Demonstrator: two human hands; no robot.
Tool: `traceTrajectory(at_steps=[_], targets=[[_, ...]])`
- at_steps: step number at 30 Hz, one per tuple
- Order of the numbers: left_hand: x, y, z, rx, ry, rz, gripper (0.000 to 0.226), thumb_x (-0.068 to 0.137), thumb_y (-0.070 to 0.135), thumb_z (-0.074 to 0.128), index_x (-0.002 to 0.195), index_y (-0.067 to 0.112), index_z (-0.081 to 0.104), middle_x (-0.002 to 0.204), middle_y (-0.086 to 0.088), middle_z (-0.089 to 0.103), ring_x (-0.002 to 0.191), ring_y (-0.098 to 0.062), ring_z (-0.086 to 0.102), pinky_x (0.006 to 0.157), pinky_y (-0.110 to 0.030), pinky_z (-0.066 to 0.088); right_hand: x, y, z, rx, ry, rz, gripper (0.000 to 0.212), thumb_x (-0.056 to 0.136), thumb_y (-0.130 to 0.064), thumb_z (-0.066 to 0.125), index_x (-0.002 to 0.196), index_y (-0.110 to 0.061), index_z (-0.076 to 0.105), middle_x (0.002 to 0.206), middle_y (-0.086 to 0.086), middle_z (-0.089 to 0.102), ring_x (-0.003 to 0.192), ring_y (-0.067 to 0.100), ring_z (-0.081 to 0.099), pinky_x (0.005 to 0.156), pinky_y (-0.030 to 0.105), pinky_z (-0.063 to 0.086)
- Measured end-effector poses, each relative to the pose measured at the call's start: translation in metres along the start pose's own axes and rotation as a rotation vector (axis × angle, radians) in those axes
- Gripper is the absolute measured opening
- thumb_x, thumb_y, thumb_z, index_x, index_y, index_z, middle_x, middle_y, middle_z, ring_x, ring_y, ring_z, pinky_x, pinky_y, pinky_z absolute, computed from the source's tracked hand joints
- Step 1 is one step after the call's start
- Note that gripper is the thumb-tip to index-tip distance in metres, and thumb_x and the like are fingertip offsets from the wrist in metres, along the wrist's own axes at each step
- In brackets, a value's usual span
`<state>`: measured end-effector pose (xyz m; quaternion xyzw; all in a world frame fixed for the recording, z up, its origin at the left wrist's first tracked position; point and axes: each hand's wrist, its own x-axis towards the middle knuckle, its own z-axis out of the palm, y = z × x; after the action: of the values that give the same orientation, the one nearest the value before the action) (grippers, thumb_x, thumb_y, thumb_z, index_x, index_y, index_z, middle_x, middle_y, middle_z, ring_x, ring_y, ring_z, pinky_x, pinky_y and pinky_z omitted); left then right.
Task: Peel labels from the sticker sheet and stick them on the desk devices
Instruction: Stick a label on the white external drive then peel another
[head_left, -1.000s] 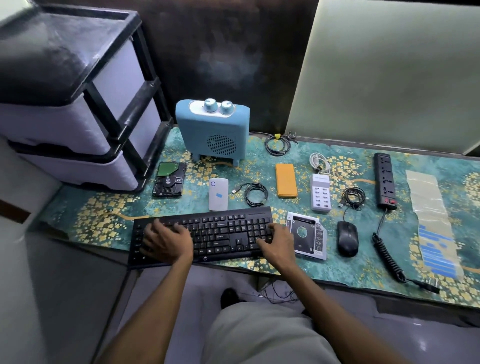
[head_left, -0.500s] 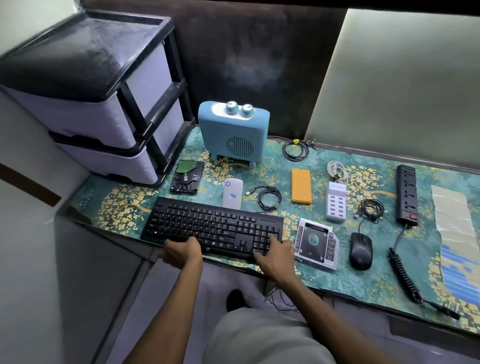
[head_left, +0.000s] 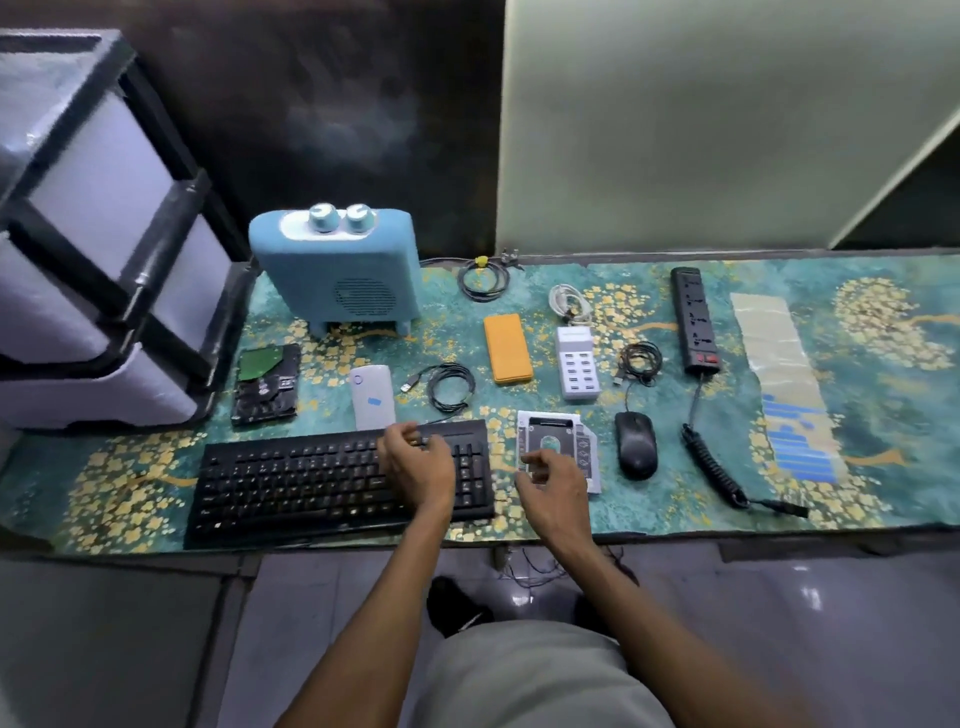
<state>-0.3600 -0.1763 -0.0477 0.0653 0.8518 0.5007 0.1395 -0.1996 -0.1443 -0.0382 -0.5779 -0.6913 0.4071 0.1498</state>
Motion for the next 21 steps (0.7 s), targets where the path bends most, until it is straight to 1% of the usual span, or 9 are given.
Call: traceTrajectory(at_steps=[3, 6, 8, 9, 11, 15, 17, 19, 21], targets=[[-0.021, 0.011, 0.029, 0.057, -0.113, 0.046, 0.019, 0.084, 0.0, 0.066, 0.1, 0.01, 0.061, 0.099, -0.012, 0.065, 0.088, -0.029, 0.062, 0.075, -0.042, 0.055, 0.006, 0.017, -0.018, 0.073, 0.066, 0.019, 0.017, 0.091, -0.022, 0.066, 0.107, -0.018, 0.071, 0.102, 0.0, 0.066, 0.09, 0.013, 0.065, 0.087, 0.036, 0.057], [-0.05, 0.019, 0.062, 0.072, -0.179, 0.07, 0.017, 0.085, 0.004, 0.066, 0.098, 0.014, 0.061, 0.093, -0.007, 0.066, 0.085, -0.028, 0.064, 0.074, -0.042, 0.055, 0.02, 0.041, -0.046, 0.121, 0.119, 0.037, 0.015, 0.091, -0.024, 0.065, 0.103, -0.023, 0.072, 0.1, -0.002, 0.068, 0.089, 0.01, 0.066, 0.084, 0.034, 0.058], [-0.068, 0.026, 0.08, 0.084, -0.197, 0.096, 0.015, 0.085, 0.005, 0.066, 0.096, 0.015, 0.061, 0.088, -0.005, 0.066, 0.082, -0.03, 0.063, 0.071, -0.038, 0.051, 0.029, 0.055, -0.067, 0.151, 0.156, 0.057, 0.014, 0.091, -0.023, 0.065, 0.103, -0.022, 0.072, 0.1, -0.002, 0.069, 0.088, 0.011, 0.066, 0.082, 0.033, 0.057], [-0.088, 0.034, 0.099, 0.098, -0.216, 0.112, 0.014, 0.085, 0.005, 0.065, 0.096, 0.014, 0.062, 0.087, -0.005, 0.066, 0.081, -0.03, 0.062, 0.069, -0.037, 0.047, 0.035, 0.071, -0.09, 0.164, 0.193, 0.088, 0.013, 0.091, -0.022, 0.066, 0.102, -0.021, 0.072, 0.099, -0.001, 0.068, 0.088, 0.014, 0.065, 0.082, 0.034, 0.056], [-0.111, 0.046, 0.118, 0.131, -0.26, 0.123, 0.013, 0.089, 0.006, 0.063, 0.1, 0.011, 0.063, 0.087, -0.005, 0.064, 0.079, -0.029, 0.059, 0.068, -0.034, 0.041, 0.046, 0.089, -0.113, 0.168, 0.266, 0.126, 0.011, 0.09, -0.021, 0.067, 0.1, -0.02, 0.071, 0.098, 0.002, 0.068, 0.089, 0.019, 0.065, 0.081, 0.036, 0.055], [-0.167, 0.074, 0.179, 0.159, -0.433, 0.205, 0.013, 0.091, 0.008, 0.062, 0.101, 0.015, 0.063, 0.085, -0.002, 0.065, 0.075, -0.021, 0.059, 0.066, -0.034, 0.044, 0.069, 0.147, -0.174, 0.185, 0.421, 0.198, 0.014, 0.086, -0.014, 0.069, 0.099, -0.017, 0.072, 0.096, 0.005, 0.07, 0.088, 0.024, 0.067, 0.08, 0.039, 0.056], [-0.191, 0.089, 0.21, 0.162, -0.524, 0.219, 0.013, 0.09, 0.008, 0.059, 0.1, 0.015, 0.063, 0.082, 0.0, 0.065, 0.07, -0.014, 0.058, 0.064, -0.032, 0.041, 0.078, 0.174, -0.206, 0.184, 0.494, 0.213, 0.016, 0.084, -0.01, 0.07, 0.099, -0.013, 0.073, 0.097, 0.008, 0.069, 0.091, 0.027, 0.068, 0.082, 0.039, 0.055], [-0.214, 0.104, 0.241, 0.17, -0.645, 0.199, 0.014, 0.089, 0.008, 0.06, 0.101, 0.014, 0.063, 0.083, -0.003, 0.067, 0.069, -0.017, 0.06, 0.059, -0.029, 0.041, 0.086, 0.198, -0.238, 0.181, 0.558, 0.258, 0.018, 0.085, -0.008, 0.071, 0.103, -0.011, 0.072, 0.104, 0.012, 0.068, 0.099, 0.032, 0.066, 0.084, 0.038, 0.052], [-0.232, 0.116, 0.271, 0.155, -0.786, 0.127, 0.015, 0.087, 0.006, 0.065, 0.102, 0.009, 0.064, 0.082, -0.011, 0.07, 0.07, -0.024, 0.066, 0.061, -0.031, 0.051, 0.093, 0.22, -0.263, 0.157, 0.607, 0.353, 0.025, 0.085, -0.009, 0.072, 0.111, -0.012, 0.07, 0.116, 0.014, 0.063, 0.11, 0.037, 0.06, 0.087, 0.042, 0.05]])
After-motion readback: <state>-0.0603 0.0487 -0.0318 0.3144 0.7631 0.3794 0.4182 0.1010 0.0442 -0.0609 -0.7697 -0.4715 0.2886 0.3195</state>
